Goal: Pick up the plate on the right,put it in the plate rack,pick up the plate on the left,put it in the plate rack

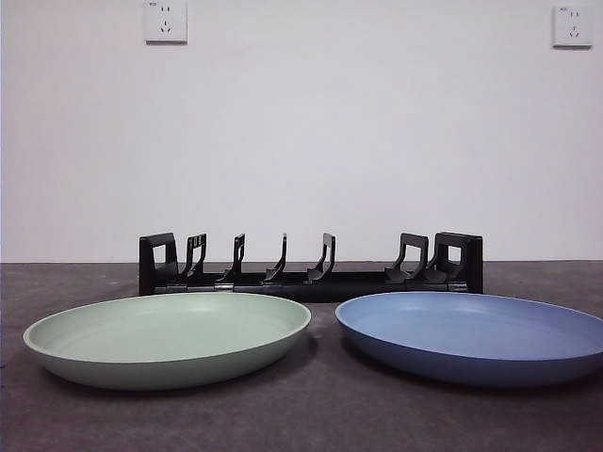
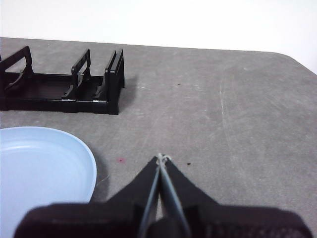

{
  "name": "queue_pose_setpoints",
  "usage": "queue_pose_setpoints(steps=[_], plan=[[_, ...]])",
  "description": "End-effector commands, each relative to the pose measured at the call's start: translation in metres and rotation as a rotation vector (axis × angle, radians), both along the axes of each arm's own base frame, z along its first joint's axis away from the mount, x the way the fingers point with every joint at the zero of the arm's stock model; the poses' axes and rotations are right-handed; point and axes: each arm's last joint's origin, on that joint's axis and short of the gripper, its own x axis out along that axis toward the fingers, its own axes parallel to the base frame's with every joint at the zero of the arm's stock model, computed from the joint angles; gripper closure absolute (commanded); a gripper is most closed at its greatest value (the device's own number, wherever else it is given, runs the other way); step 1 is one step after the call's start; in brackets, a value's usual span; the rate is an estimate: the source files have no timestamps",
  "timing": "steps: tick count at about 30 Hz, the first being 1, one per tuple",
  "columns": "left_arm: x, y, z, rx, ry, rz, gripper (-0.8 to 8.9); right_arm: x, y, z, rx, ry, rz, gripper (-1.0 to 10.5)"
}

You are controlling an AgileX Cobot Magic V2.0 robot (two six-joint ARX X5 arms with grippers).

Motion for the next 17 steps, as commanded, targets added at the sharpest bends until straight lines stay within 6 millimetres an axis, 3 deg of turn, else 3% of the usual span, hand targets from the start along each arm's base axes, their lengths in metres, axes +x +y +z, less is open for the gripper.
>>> queue_pose_setpoints(steps=[1, 10, 17], plan=[[0.000, 0.000, -0.002, -0.018, 0.000, 0.008, 8.17, 0.000, 0.000, -0.002, 0.027, 0.001, -0.003, 9.5], [0.000, -0.003, 0.001, -0.181, 0.010, -0.069, 8.20, 0.000, 0.000, 0.005, 0.223, -0.024, -0.019, 9.6], [-0.006, -0.004, 0.037, -0.261, -0.009, -0.109, 8.20, -0.008, 0.000, 0.047, 0.288, -0.108, 0.000, 9.6]])
